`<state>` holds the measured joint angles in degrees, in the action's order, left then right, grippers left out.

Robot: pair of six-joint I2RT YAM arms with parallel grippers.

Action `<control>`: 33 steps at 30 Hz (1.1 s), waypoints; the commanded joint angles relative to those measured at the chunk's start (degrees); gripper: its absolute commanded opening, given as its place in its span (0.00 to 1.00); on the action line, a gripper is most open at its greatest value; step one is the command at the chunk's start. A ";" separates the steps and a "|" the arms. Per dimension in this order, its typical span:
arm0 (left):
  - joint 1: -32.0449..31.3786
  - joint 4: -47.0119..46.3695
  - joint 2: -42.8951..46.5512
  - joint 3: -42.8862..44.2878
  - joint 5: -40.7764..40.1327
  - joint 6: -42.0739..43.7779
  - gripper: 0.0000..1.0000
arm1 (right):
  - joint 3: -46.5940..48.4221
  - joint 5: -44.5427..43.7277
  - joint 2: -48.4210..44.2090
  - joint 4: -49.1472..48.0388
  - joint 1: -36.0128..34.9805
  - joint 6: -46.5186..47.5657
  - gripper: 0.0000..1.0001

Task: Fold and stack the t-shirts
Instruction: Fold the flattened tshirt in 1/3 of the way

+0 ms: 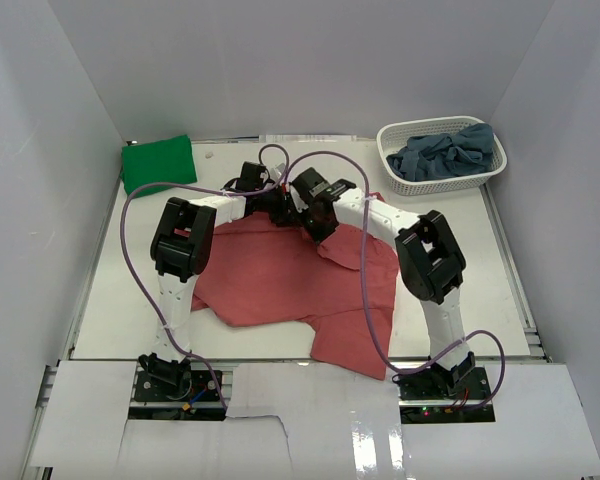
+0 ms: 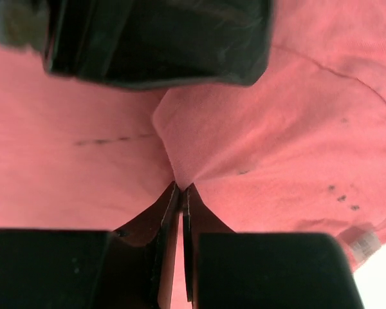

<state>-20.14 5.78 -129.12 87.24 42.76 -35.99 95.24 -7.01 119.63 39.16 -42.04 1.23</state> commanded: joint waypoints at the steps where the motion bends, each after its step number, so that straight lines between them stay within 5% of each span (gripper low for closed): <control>1: -0.34 0.46 1.50 -0.58 0.92 0.74 0.50 | 4.86 15.95 -0.55 4.43 4.50 -2.81 0.10; 4: -0.34 0.37 1.59 -0.58 1.01 0.74 0.50 | 4.78 21.05 -0.19 5.32 7.83 -4.48 0.15; 5: -0.34 0.46 1.59 -0.58 0.92 0.74 0.50 | 4.60 22.46 -0.02 5.32 8.81 -5.10 0.22; 6: -0.34 0.46 1.59 -0.58 0.92 0.74 0.50 | 4.25 25.61 0.25 5.32 9.69 -5.71 0.43; 9: -0.34 0.37 1.42 -0.41 1.18 0.48 0.50 | 3.29 29.23 1.04 5.32 12.51 -7.30 0.60; 33: -0.34 0.55 1.68 -0.32 1.27 0.57 0.50 | -14.38 7.46 -12.23 -7.42 0.48 -1.50 0.62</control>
<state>-20.16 5.74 -129.12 87.15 42.94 -36.01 81.21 4.16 111.04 35.00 -39.18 -1.23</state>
